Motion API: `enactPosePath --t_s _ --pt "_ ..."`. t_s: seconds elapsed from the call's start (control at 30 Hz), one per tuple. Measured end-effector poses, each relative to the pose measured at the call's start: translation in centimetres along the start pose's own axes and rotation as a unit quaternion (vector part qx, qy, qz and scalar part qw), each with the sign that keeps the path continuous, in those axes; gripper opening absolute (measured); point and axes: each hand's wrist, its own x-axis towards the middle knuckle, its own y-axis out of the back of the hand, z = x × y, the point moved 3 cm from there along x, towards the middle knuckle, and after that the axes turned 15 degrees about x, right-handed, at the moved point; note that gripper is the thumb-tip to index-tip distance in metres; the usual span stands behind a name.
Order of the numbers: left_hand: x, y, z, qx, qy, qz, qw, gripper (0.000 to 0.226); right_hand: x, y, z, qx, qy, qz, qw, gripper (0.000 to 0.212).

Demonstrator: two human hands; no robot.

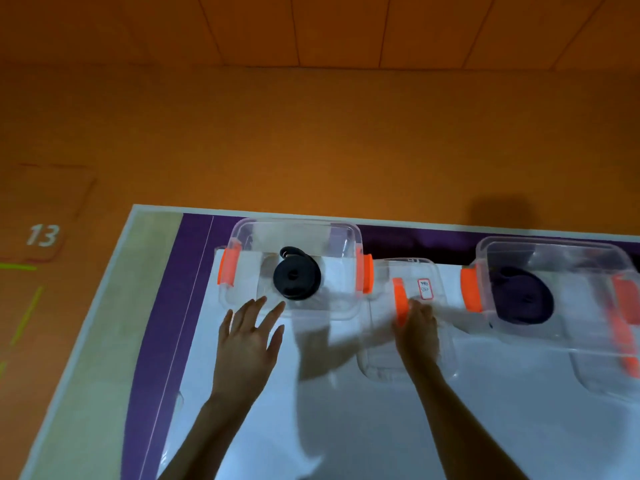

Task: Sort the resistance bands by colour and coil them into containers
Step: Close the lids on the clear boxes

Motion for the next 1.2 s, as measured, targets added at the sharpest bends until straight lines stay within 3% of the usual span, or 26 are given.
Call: enactPosePath --t_s 0.23,0.67,0.93,1.13,1.2 --pt "-1.2 -1.9 0.2 -0.053 -0.012 -0.007 0.999 0.061 -0.8 1.1 0.2 -0.001 -0.039 0.007 0.999 0.037" --pt "-1.4 -2.3 -0.6 -0.037 -0.079 -0.046 0.995 0.079 -14.8 3.0 3.8 0.137 -0.129 0.093 0.978 0.029" --pt "-0.7 -1.5 -1.9 -0.054 -0.089 -0.052 0.993 0.063 -16.8 4.7 -1.8 0.148 -0.024 0.131 0.980 0.041" --pt "1.1 0.1 -3.3 -0.177 -0.032 -0.012 0.984 0.045 -11.3 5.5 -10.5 -0.008 0.131 0.051 0.990 0.045" --pt "1.9 0.5 -4.0 -0.213 0.007 0.006 0.977 0.048 -9.1 5.0 -13.3 -0.057 0.176 0.020 0.982 0.043"
